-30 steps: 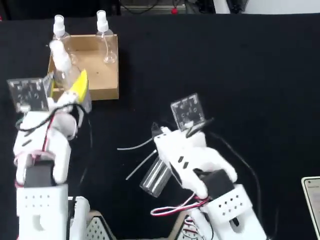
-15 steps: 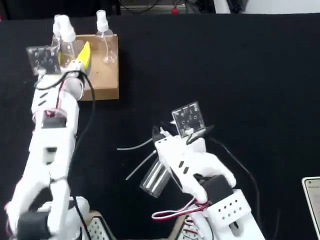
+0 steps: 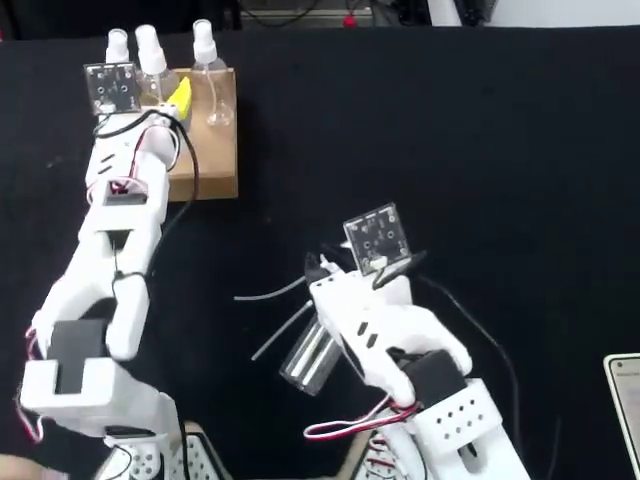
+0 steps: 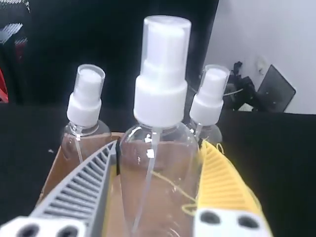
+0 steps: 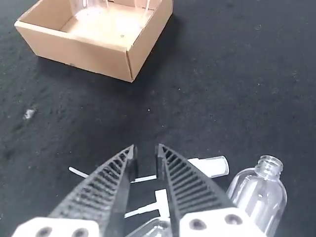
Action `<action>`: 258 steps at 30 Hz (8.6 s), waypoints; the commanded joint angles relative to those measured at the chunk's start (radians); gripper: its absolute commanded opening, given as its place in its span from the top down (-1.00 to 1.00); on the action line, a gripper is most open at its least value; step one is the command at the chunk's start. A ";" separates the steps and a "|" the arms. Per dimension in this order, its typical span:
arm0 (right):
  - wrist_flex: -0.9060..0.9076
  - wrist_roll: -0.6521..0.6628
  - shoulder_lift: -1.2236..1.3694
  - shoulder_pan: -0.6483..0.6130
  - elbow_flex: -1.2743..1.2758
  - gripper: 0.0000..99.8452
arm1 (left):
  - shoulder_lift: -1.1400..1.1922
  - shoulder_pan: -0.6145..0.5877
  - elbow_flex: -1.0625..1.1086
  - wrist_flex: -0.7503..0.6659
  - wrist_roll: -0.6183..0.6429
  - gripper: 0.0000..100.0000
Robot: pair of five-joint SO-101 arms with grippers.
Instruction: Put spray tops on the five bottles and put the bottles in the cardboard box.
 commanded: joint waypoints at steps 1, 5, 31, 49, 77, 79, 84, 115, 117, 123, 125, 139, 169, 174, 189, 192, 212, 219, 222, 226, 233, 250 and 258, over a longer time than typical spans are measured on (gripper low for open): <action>-0.023 0.002 -0.022 0.012 -0.007 0.89 | 0.054 -0.012 -0.124 -0.023 0.003 0.74; -0.023 0.006 -0.022 0.012 -0.007 0.89 | 0.112 -0.012 -0.174 -0.025 0.005 0.73; -0.021 0.008 -0.024 0.012 -0.007 0.89 | 0.336 -0.027 -0.137 -0.463 -0.002 0.74; -0.021 0.008 -0.024 0.012 -0.007 0.89 | 0.489 -0.028 -0.302 -0.463 -0.003 0.74; -0.021 0.008 -0.024 0.012 -0.008 0.89 | 0.603 -0.035 -0.443 -0.462 -0.003 0.74; -0.021 0.008 -0.024 0.012 -0.008 0.89 | 0.618 -0.035 -0.461 -0.462 -0.003 0.74; -0.021 0.008 -0.024 0.012 -0.010 0.88 | 0.638 -0.035 -0.484 -0.462 -0.003 0.74; -0.021 0.008 -0.024 0.012 -0.010 0.88 | 0.640 -0.035 -0.458 -0.456 -0.003 0.73; -0.021 0.008 -0.024 0.012 -0.010 0.88 | 0.640 -0.036 -0.453 -0.456 -0.003 0.73; -0.021 0.008 -0.024 0.012 -0.010 0.88 | 0.640 -0.050 -0.453 -0.456 -0.003 0.73; -0.021 0.008 -0.024 0.012 -0.010 0.88 | 0.640 -0.054 -0.452 -0.456 -0.003 0.73; -0.021 0.008 -0.024 0.014 -0.012 0.88 | 0.640 -0.047 -0.430 -0.460 -0.114 0.73; -0.021 0.008 -0.024 0.015 -0.012 0.88 | 0.640 -0.024 -0.447 -0.454 -0.037 0.73; -0.021 0.008 -0.024 0.015 -0.012 0.88 | 0.640 -0.024 -0.438 -0.454 -0.037 0.73; -0.021 0.008 -0.024 0.015 -0.012 0.88 | 0.712 -0.024 -0.455 -0.456 -0.037 0.63; -0.021 0.008 -0.024 0.015 -0.012 0.88 | 0.726 -0.024 -0.460 -0.460 -0.037 0.60; -0.023 0.009 -0.024 0.017 -0.012 0.88 | 0.720 -0.031 -0.470 -0.462 -0.038 0.60; -0.023 0.009 -0.024 0.017 -0.012 0.88 | 0.720 -0.035 -0.469 -0.462 -0.038 0.48; -0.023 0.009 -0.024 0.017 -0.012 0.88 | 0.720 -0.036 -0.469 -0.462 -0.038 0.53; -0.023 0.009 -0.024 0.017 -0.012 0.88 | 0.720 -0.036 -0.469 -0.462 -0.038 0.54; -0.023 0.009 -0.024 0.017 -0.012 0.88 | 0.666 -0.031 -0.446 -0.462 -0.038 0.54; -0.023 0.009 -0.024 0.017 -0.012 0.89 | 0.582 -0.035 -0.367 -0.454 -0.038 0.53; -0.023 0.009 -0.024 0.017 -0.012 0.89 | 0.582 -0.038 -0.375 -0.364 -0.038 0.53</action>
